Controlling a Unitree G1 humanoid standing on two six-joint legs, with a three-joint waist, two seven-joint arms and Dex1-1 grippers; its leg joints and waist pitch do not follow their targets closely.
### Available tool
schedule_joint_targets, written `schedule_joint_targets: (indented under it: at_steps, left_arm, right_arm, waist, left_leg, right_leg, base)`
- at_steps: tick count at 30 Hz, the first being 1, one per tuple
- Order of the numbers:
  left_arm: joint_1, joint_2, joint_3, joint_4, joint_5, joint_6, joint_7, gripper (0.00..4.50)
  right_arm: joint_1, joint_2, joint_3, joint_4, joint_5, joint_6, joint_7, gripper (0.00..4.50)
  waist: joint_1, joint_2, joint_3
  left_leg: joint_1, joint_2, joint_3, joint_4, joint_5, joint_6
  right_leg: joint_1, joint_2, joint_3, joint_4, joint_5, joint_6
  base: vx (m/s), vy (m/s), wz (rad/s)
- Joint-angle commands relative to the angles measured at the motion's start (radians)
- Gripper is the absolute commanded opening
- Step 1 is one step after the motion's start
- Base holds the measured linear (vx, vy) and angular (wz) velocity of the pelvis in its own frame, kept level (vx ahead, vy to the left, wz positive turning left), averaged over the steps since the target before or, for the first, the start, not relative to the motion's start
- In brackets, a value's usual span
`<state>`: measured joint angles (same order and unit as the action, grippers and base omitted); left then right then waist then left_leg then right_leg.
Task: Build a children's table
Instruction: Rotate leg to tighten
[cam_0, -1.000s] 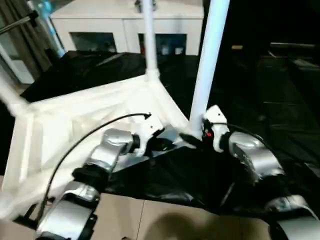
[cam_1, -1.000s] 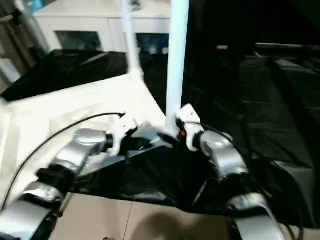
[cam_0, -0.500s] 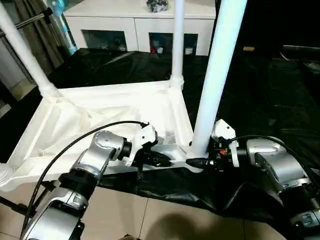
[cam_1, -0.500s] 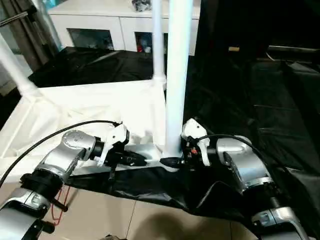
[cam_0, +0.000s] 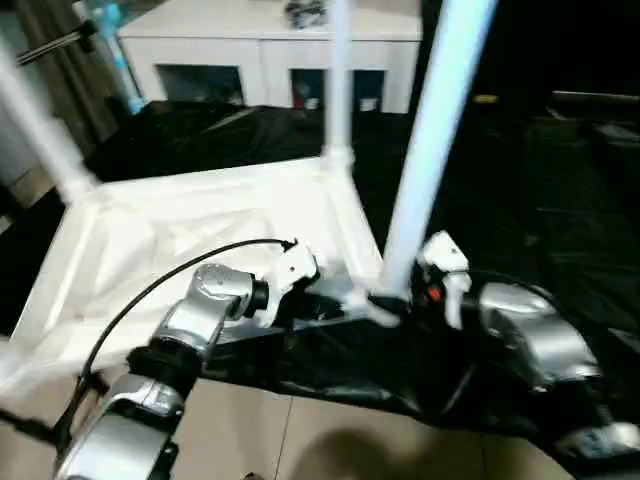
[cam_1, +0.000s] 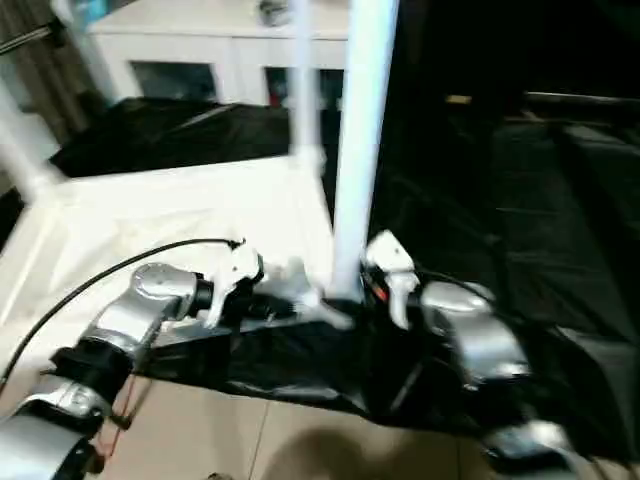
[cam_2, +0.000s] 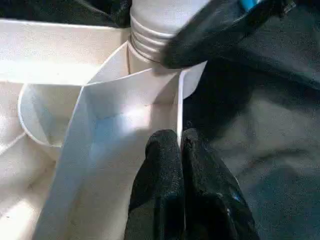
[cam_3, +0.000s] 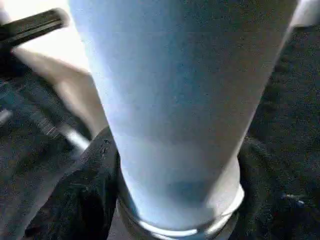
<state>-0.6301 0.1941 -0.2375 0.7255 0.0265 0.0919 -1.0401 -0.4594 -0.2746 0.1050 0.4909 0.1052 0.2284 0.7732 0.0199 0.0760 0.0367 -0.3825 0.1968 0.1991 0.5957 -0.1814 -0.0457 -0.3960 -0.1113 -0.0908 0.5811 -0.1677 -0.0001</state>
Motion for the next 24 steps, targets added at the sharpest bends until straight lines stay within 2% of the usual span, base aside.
schedule_joint_targets:
  at_steps: [1, 2, 3, 6, 7, 8, 10, 11, 14, 15, 20, 21, 22, 23, 24]
  left_arm:
    - [-0.044, -0.057, 0.005, -0.003, -0.011, -0.013, 0.069, 0.0]
    - [-0.054, -0.076, 0.009, 0.011, -0.006, -0.009, 0.11, 0.0]
    - [-0.074, -0.112, 0.021, 0.042, -0.001, 0.004, 0.194, 0.0]
    - [-0.09, -0.139, 0.028, 0.066, 0.006, 0.004, 0.254, 0.0]
    - [-0.095, -0.144, 0.029, 0.069, 0.005, 0.004, 0.26, 0.0]
    - [-0.097, -0.146, 0.029, 0.072, 0.006, 0.003, 0.263, 0.0]
    - [-0.11, -0.155, 0.032, 0.086, 0.016, -0.007, 0.273, 0.0]
    - [-0.113, -0.154, 0.034, 0.087, 0.017, -0.01, 0.271, 0.0]
    - [-0.117, -0.145, 0.032, 0.085, 0.012, -0.019, 0.244, 0.0]
    - [-0.116, -0.139, 0.03, 0.08, 0.008, -0.021, 0.226, 0.0]
    - [-0.1, -0.112, 0.014, 0.053, -0.008, -0.032, 0.136, 0.0]
    - [-0.094, -0.102, 0.009, 0.043, -0.015, -0.034, 0.1, 0.0]
    - [-0.092, -0.1, 0.008, 0.041, -0.016, -0.035, 0.093, 0.0]
    - [-0.082, -0.086, 0.0, 0.025, -0.026, -0.033, 0.044, 0.0]
    - [-0.079, -0.081, -0.003, 0.02, -0.028, -0.032, 0.031, 0.0]
  right_arm:
    - [0.015, 0.055, 0.05, 0.07, -0.034, 0.022, -0.064, 2.75]
    - [0.002, 0.088, 0.034, 0.095, -0.028, 0.028, -0.118, 2.75]
    - [-0.027, 0.148, 0.018, 0.146, -0.042, 0.038, -0.228, 2.75]
    - [-0.061, 0.192, 0.023, 0.201, -0.083, 0.041, -0.336, 2.74]
    - [-0.075, 0.202, 0.027, 0.221, -0.092, 0.039, -0.356, 2.74]
    - [-0.081, 0.207, 0.027, 0.231, -0.095, 0.036, -0.363, 2.74]
    - [-0.122, 0.23, 0.023, 0.281, -0.097, 0.002, -0.371, 3.44]
    - [-0.132, 0.232, 0.024, 0.288, -0.097, -0.008, -0.369, 3.44]
    - [-0.157, 0.23, 0.019, 0.305, -0.113, -0.029, -0.362, 3.56]
    - [-0.164, 0.224, 0.017, 0.302, -0.11, -0.039, -0.349, 3.85]
    - [-0.162, 0.183, 0.033, 0.263, -0.087, -0.08, -0.204, 3.9]
    - [-0.147, 0.158, 0.049, 0.232, -0.082, -0.103, -0.131, 3.9]
    - [-0.145, 0.153, 0.052, 0.227, -0.081, -0.107, -0.117, 3.9]
    - [-0.12, 0.119, 0.069, 0.183, -0.068, -0.124, -0.022, 3.9]
    - [-0.113, 0.11, 0.072, 0.17, -0.065, -0.129, 0.004, 3.9]
  waist:
    - [-0.006, -0.016, -0.054]
    - [-0.008, -0.012, -0.053]
    - [-0.015, -0.012, -0.051]
    - [-0.026, -0.011, -0.051]
    - [-0.029, -0.015, -0.051]
    - [-0.03, -0.013, -0.051]
    - [-0.034, -0.012, -0.052]
    - [-0.037, -0.012, -0.053]
    - [-0.037, -0.014, -0.055]
    - [-0.036, -0.014, -0.057]
    - [-0.034, -0.012, -0.061]
    - [-0.031, -0.014, -0.065]
    - [-0.028, -0.01, -0.066]
    - [-0.024, -0.011, -0.07]
    - [-0.018, -0.011, -0.071]
  left_leg:
    - [0.023, 0.027, -0.022, -0.078, -0.327, 0.017]
    - [0.024, 0.027, -0.022, -0.078, -0.334, 0.02]
    - [0.022, 0.025, -0.022, -0.079, -0.343, 0.016]
    - [0.025, 0.023, -0.027, -0.08, -0.369, 0.007]
    - [0.022, 0.022, -0.029, -0.081, -0.377, 0.011]
    - [0.021, 0.022, -0.029, -0.081, -0.38, 0.013]
    - [0.021, 0.021, -0.029, -0.08, -0.388, 0.018]
    - [0.02, 0.02, -0.029, -0.08, -0.388, 0.02]
    - [0.013, 0.024, -0.028, -0.081, -0.355, 0.033]
    - [0.013, 0.025, -0.026, -0.08, -0.338, 0.041]
    - [0.008, 0.026, -0.024, -0.077, -0.285, 0.067]
    - [0.007, 0.026, -0.023, -0.073, -0.26, 0.079]
    - [0.005, 0.027, -0.021, -0.07, -0.228, 0.095]
    - [0.003, 0.027, -0.021, -0.065, -0.187, 0.115]
    - [0.004, 0.03, -0.019, -0.061, -0.153, 0.138]
  right_leg:
    - [0.036, -0.039, 0.035, -0.085, -0.411, -0.174]
    - [0.034, -0.039, 0.035, -0.087, -0.416, -0.172]
    - [0.032, -0.038, 0.034, -0.088, -0.431, -0.168]
    - [0.029, -0.039, 0.03, -0.096, -0.476, -0.153]
    - [0.031, -0.038, 0.029, -0.096, -0.474, -0.149]
    - [0.031, -0.038, 0.029, -0.095, -0.474, -0.148]
    - [0.028, -0.038, 0.029, -0.095, -0.469, -0.151]
    - [0.03, -0.039, 0.029, -0.095, -0.465, -0.152]
    - [0.035, -0.04, 0.032, -0.088, -0.401, -0.175]
    - [0.036, -0.04, 0.034, -0.084, -0.364, -0.188]
    - [0.044, -0.041, 0.034, -0.074, -0.281, -0.215]
    - [0.048, -0.041, 0.034, -0.069, -0.24, -0.225]
    - [0.049, -0.04, 0.034, -0.064, -0.187, -0.24]
    - [0.054, -0.039, 0.033, -0.055, -0.123, -0.255]
    - [0.053, -0.038, 0.032, -0.048, -0.067, -0.27]
  base:
    - [0.0, 0.0, 0.0]
    - [0.0, 0.0, 0.0]
    - [0.0, 0.0, 0.0]
    - [0.0, 0.0, 0.0]
    - [0.0, 0.0, 0.0]
    - [0.0, 0.0, 0.0]
    - [0.0, 0.0, 0.0]
    - [0.0, 0.0, 0.0]
    - [0.0, 0.0, 0.0]
    - [0.0, 0.0, 0.0]
    - [0.0, 0.0, 0.0]
    - [0.0, 0.0, 0.0]
    - [0.0, 0.0, 0.0]
    - [0.0, 0.0, 0.0]
    - [0.0, 0.0, 0.0]
